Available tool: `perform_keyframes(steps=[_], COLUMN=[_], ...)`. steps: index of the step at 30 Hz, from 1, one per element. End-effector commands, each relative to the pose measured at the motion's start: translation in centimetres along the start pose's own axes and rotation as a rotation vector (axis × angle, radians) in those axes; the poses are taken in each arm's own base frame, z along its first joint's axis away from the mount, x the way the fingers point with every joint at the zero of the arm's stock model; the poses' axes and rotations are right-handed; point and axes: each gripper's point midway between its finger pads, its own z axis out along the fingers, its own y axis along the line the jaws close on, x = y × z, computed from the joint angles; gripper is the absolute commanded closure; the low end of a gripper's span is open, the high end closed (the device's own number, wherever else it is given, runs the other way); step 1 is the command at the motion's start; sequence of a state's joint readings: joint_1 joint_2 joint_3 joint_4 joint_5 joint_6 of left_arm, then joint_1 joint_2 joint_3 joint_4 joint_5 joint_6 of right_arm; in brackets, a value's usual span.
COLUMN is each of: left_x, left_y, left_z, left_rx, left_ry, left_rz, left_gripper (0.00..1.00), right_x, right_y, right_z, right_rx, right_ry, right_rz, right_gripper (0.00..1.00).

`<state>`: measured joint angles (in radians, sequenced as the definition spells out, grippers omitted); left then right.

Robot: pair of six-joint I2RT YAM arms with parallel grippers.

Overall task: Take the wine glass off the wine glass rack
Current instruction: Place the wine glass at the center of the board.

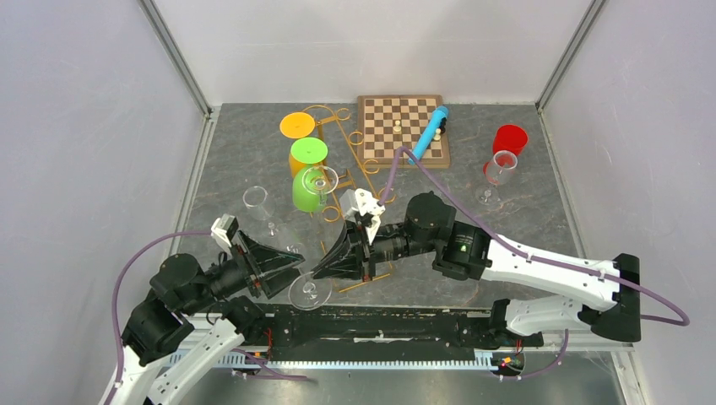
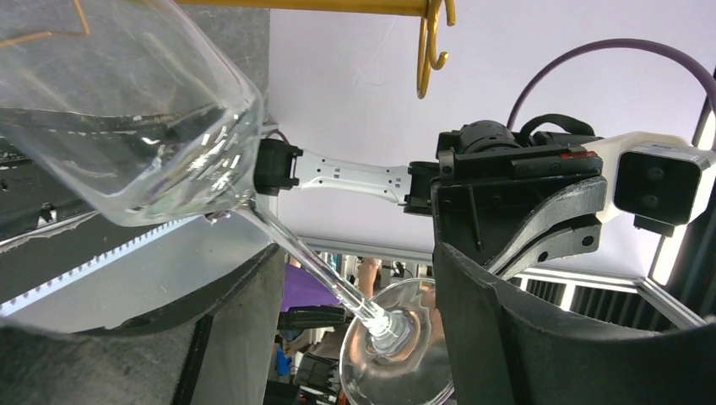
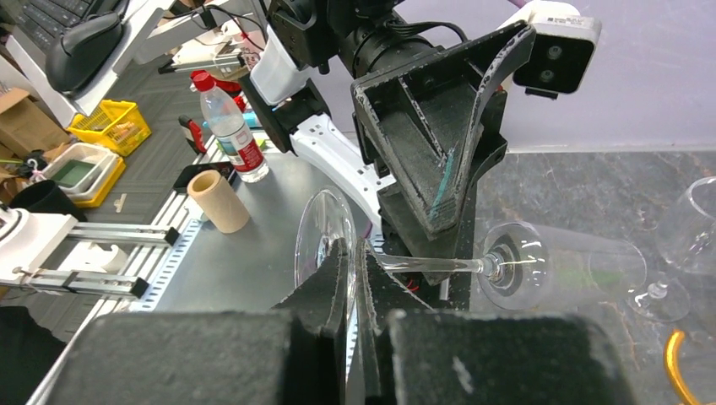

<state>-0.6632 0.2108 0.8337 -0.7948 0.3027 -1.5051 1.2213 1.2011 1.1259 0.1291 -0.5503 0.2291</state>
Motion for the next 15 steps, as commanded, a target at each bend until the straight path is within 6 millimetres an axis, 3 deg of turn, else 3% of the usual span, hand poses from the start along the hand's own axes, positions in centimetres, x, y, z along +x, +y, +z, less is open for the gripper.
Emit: perform_keyframes(steps=[1,8,15], left_x=[0.70,0.95,0.97], left_y=[-1.35,-0.89,-0.54], left_z=[0.20,0.51,0.65], left_rx=[0.056,0.061,0.062], left_ry=[0.050,0.071,0.073], left_rz=[-0.039,-0.049,-0.044], left_gripper=[0.30,0.42,0.66], right_x=[-6.15,-6.49,-5.60], right_y=[1.14,1.36,1.85], right_z=[0.65,1.41,1.50], right_rx=[-0.021,-0.011,-0.013], right_ry=[-0.185,-0.211,-0.199], right_rz=[-0.191,-0.257,-0.312], right_gripper=[1.00,1.00,1.00])
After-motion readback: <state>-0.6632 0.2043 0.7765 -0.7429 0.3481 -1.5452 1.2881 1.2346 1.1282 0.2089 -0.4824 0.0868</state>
